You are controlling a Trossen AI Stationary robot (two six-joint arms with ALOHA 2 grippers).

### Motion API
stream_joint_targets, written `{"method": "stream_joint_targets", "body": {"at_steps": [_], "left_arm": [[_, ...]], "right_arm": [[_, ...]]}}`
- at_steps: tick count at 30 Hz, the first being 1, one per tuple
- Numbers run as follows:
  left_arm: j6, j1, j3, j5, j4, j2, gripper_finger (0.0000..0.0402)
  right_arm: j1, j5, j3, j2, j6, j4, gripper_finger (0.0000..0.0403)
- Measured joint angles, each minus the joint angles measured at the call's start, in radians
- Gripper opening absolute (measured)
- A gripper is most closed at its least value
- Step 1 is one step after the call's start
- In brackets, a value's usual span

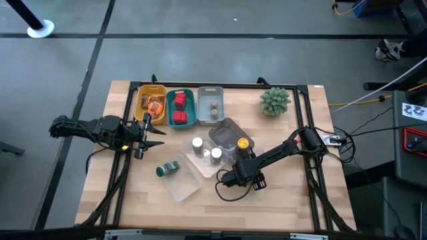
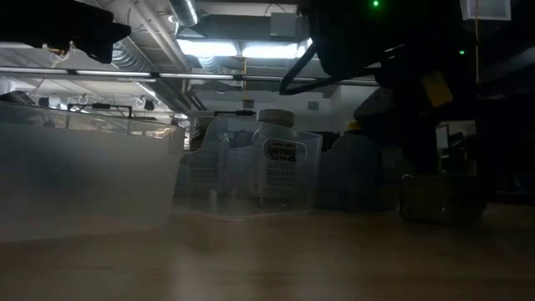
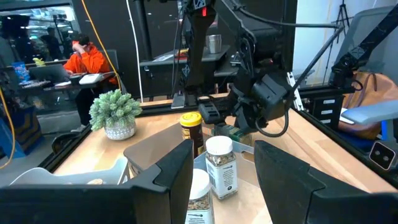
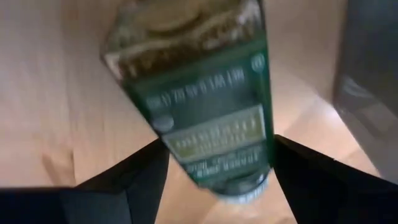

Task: Sort spices by type
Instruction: Put the green seasoning bottle into the bottom transparent bin

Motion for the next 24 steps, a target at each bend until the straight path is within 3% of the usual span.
{"method": "stream_joint_targets", "body": {"at_steps": [11, 19, 24], "left_arm": [[-0.003, 0.000, 0.000, 0.000, 0.000, 0.000, 0.0155], [-0.003, 0.000, 0.000, 0.000, 0.002, 0.000, 0.0155], [-0.003, 0.000, 0.000, 0.000, 0.002, 0.000, 0.0155]], "right_arm": [[0.001, -0.128, -0.040, -0.001, 0.083, 0.076, 0.0274], [0.001, -0.202, -0.041, 0.000, 0.112, 0.068, 0.0203], [0.000, -0.198, -0.024, 0.003, 0.121, 0.045, 0.0200]]}}
